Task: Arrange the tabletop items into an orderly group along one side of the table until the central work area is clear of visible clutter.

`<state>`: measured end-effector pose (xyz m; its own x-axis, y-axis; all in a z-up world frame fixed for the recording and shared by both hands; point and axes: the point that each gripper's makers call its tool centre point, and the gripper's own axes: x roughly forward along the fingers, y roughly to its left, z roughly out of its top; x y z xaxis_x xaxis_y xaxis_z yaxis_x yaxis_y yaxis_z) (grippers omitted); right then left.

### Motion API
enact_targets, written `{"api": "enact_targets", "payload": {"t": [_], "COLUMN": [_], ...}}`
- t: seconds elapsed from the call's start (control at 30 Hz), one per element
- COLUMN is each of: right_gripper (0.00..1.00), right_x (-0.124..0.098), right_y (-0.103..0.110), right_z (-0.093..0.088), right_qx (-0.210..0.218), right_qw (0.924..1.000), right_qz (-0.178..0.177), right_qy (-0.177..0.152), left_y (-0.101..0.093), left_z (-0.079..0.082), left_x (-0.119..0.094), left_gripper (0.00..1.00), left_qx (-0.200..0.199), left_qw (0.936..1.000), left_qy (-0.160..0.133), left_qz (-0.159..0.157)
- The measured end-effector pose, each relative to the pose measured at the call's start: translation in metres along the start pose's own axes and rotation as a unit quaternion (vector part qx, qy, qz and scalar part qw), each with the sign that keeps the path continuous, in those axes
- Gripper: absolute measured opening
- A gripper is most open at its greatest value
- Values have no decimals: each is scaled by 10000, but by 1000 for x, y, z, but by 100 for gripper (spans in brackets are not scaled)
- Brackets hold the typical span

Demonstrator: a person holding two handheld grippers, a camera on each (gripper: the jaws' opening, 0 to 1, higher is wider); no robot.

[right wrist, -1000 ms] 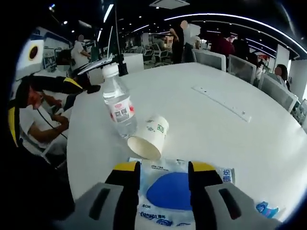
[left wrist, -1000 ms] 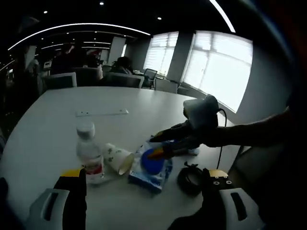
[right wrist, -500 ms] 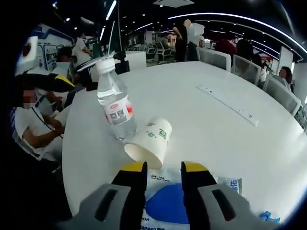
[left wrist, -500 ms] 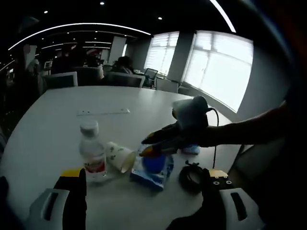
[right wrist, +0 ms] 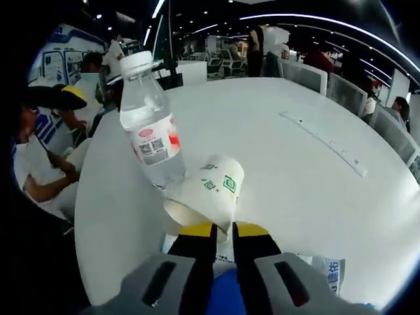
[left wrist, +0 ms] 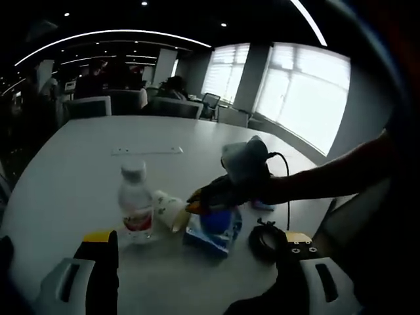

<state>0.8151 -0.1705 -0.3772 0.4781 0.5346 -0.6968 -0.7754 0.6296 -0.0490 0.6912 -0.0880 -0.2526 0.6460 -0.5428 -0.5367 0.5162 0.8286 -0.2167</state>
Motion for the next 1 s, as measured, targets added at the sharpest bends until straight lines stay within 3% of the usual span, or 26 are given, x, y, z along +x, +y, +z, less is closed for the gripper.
{"api": "enact_targets", "payload": {"t": [0.37,0.77,1.0], "right_gripper": [0,0,0], "right_x": [-12,-31,-45], "right_y": [-3,10,15], "right_z": [12,26,30], "right_qx": [317,507,711], "right_qw": [9995,9967,9909], "right_qz": [-51,347,570], "right_qy": [-74,530,988], "left_y": [6,4,2], "left_z": [-3,-2,-6], "left_x": [-2,4,5], "left_gripper": [99,99,99], "left_qx": [-54,112,189], "left_qw": [10000,9999,9997], "left_qy": [-2,-24,-15], "left_qz": [40,-77,-131]}}
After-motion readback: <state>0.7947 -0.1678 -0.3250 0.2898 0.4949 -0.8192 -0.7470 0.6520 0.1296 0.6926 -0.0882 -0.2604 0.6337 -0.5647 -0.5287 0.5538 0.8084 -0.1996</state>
